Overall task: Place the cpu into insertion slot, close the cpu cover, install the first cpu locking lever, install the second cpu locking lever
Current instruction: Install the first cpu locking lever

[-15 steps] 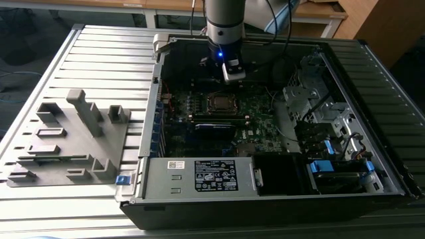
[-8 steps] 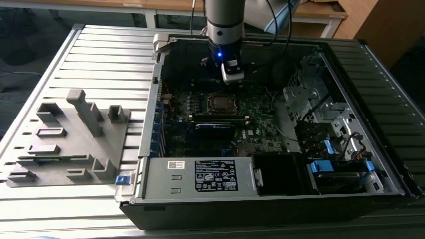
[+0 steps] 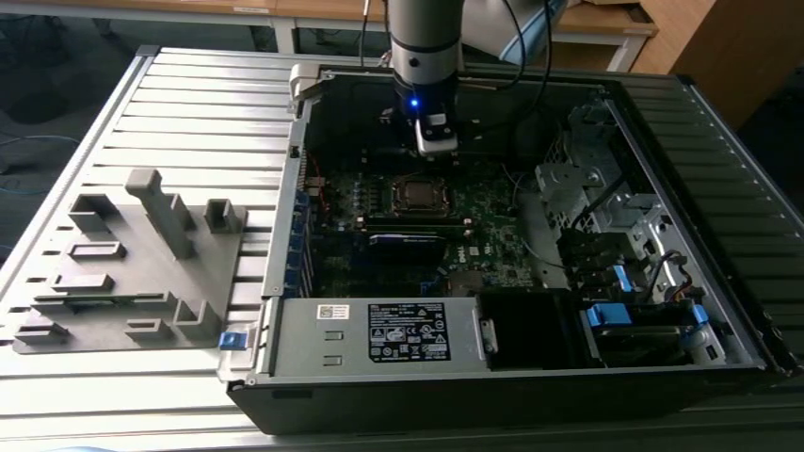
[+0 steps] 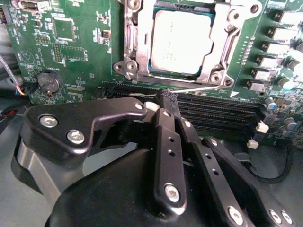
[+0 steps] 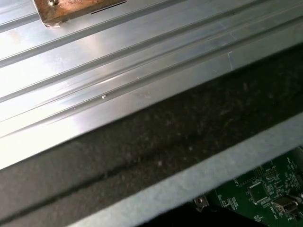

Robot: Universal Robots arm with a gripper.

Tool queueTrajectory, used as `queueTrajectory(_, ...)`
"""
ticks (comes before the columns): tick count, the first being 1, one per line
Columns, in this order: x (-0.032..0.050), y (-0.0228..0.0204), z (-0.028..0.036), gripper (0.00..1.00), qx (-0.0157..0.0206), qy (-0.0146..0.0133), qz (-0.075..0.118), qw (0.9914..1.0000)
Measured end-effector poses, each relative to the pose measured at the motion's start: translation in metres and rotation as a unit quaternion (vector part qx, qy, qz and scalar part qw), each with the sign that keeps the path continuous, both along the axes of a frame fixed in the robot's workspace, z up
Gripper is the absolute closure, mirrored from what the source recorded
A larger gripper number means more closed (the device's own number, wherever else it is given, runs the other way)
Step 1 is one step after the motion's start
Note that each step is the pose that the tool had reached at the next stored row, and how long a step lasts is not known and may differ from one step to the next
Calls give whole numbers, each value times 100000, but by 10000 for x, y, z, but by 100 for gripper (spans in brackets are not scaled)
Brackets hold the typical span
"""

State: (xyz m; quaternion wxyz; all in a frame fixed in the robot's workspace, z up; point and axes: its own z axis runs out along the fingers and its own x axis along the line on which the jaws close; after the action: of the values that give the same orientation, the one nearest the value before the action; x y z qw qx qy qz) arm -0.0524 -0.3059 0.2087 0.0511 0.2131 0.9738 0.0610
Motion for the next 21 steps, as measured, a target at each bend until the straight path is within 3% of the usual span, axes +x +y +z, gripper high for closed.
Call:
queueTrajectory(5, 0, 8, -3, 89, -43, -33, -114, 100000)
queueTrajectory(10, 0, 8, -15, 89, -134, -323, -110, 99999)
queueTrajectory(15, 0, 13, -30, 89, -479, -514, -109, 99997)
queueTrajectory(21, 1, 17, -42, 89, -614, -626, -106, 99996)
